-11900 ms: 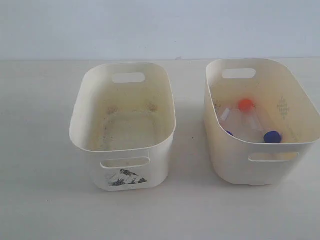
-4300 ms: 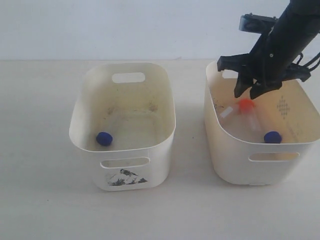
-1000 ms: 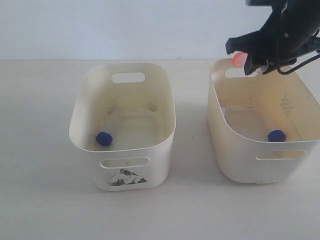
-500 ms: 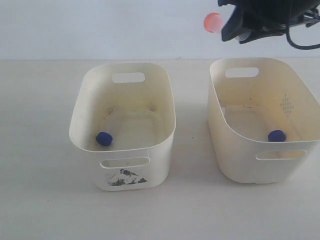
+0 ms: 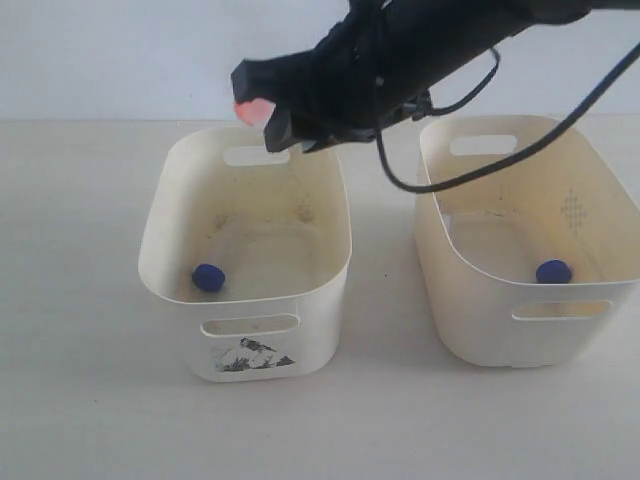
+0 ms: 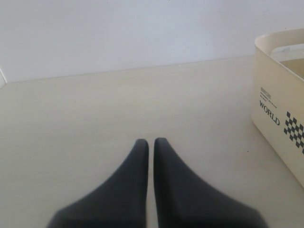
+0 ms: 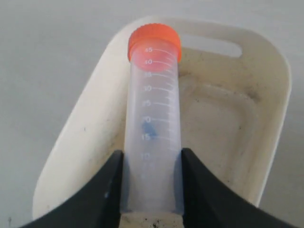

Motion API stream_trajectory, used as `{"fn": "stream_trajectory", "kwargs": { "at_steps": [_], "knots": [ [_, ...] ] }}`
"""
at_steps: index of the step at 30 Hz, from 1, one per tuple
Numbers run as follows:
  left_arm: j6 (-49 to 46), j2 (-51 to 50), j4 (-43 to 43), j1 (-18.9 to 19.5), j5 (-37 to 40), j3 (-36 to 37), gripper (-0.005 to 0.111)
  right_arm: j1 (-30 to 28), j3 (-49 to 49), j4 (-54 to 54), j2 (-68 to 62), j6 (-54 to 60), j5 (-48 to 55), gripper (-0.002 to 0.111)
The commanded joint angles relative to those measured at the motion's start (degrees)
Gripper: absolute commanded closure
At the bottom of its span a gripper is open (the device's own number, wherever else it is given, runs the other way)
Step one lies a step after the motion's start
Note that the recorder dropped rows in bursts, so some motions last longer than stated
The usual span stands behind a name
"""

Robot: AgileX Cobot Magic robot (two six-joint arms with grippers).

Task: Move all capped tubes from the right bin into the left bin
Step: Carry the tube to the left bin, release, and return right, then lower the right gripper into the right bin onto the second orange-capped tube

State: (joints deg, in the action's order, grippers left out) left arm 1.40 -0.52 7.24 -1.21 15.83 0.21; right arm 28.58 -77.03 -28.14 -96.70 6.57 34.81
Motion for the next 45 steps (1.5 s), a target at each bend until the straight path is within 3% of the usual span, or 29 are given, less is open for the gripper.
{"fn": "stream_trajectory", "kwargs": {
  "at_steps": [1, 5, 8, 14, 23, 26, 29, 38, 45],
  "knots": [
    [0.66, 0.11, -0.38, 0.06, -0.84, -0.21, 0.102, 1.71, -0.25, -0.28, -4.38, -0.82, -0.64, 0.078],
    [0.66, 0.11, -0.38, 0.06, -0.84, -0.21, 0.102, 2.42, -0.25, -0.39, -6.54, -0.85, -0.18, 0.045],
    [0.66, 0.11, -0.38, 0.06, -0.84, -0.21, 0.102, 2.52, -0.25, -0.39, -6.07, -0.58, -0.08, 0.043],
    [0.66, 0.11, -0.38, 0.06, -0.84, -0.21, 0.102, -1.36, -4.26, 3.05, -0.86, 0.01, 3.98, 0.059],
    [0.66, 0.11, -0.38, 0.06, -0.84, -0.21, 0.102, -17.32, -6.93, 3.52, 1.38, -2.96, 11.42, 0.065],
    [0.66, 0.11, -0.38, 0.06, -0.84, -0.21, 0.102, -19.71, -6.93, 2.81, -0.96, -0.96, 14.63, 0.082],
    [0.66, 0.11, -0.38, 0.06, -0.84, -0.21, 0.102, -21.56, -6.93, 1.32, -3.54, 0.04, 16.03, 0.107],
    [0.66, 0.11, -0.38, 0.06, -0.84, -0.21, 0.102, -28.97, -6.93, -12.66, -9.45, 8.01, 25.32, 0.106],
    [0.66, 0.11, -0.38, 0.06, -0.84, -0.21, 0.102, -31.69, -6.93, -13.14, -12.36, 8.53, 26.53, 0.106]
  ]
}}
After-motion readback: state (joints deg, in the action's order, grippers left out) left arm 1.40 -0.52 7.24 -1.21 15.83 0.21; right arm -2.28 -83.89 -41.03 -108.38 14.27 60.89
